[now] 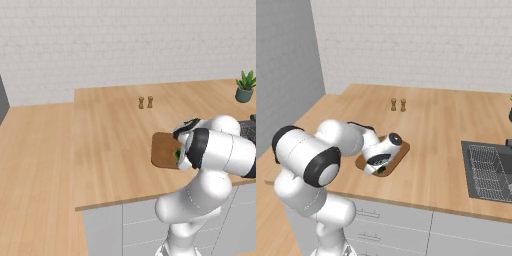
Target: Pick up the sponge from the counter and clean the cutting board by briefly scrubbing or pressing down on the cutting board. Once finished, release the sponge.
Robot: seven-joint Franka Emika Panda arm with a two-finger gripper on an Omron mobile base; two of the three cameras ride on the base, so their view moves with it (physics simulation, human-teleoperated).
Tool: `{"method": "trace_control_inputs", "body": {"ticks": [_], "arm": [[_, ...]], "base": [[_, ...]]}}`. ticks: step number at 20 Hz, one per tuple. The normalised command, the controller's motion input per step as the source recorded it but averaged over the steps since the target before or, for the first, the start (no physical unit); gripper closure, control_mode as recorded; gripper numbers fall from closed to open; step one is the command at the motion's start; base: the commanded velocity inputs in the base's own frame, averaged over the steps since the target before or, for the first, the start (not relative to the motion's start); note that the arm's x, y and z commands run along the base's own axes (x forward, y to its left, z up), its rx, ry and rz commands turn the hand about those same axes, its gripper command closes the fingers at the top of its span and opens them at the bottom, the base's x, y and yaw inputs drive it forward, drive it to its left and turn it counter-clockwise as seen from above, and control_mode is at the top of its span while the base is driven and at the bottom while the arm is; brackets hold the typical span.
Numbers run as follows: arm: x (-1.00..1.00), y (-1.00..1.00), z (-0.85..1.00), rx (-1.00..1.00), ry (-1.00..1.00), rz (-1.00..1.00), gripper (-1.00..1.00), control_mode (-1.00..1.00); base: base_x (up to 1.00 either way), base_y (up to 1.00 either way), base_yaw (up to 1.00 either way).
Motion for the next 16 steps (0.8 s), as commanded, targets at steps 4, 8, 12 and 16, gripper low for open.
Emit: {"method": "trace_control_inputs", "body": {"ticks": [4, 8, 12, 16], "arm": [[0.28, 0.09, -0.34, 0.23, -0.09, 0.00, 1.00, -1.00], [0.24, 0.35, -0.16, 0.17, -0.17, 0.00, 1.00, -1.00], [0.23, 0.52, -0.16, 0.13, -0.19, 0.00, 1.00, -1.00], [0.36, 0.53, -0.28, 0.14, -0.15, 0.00, 1.00, -1.00]], "base": [[0.00, 0.00, 0.00], [0.00, 0.00, 0.00], [0.00, 0.00, 0.00], [0.00, 0.00, 0.00]]}}
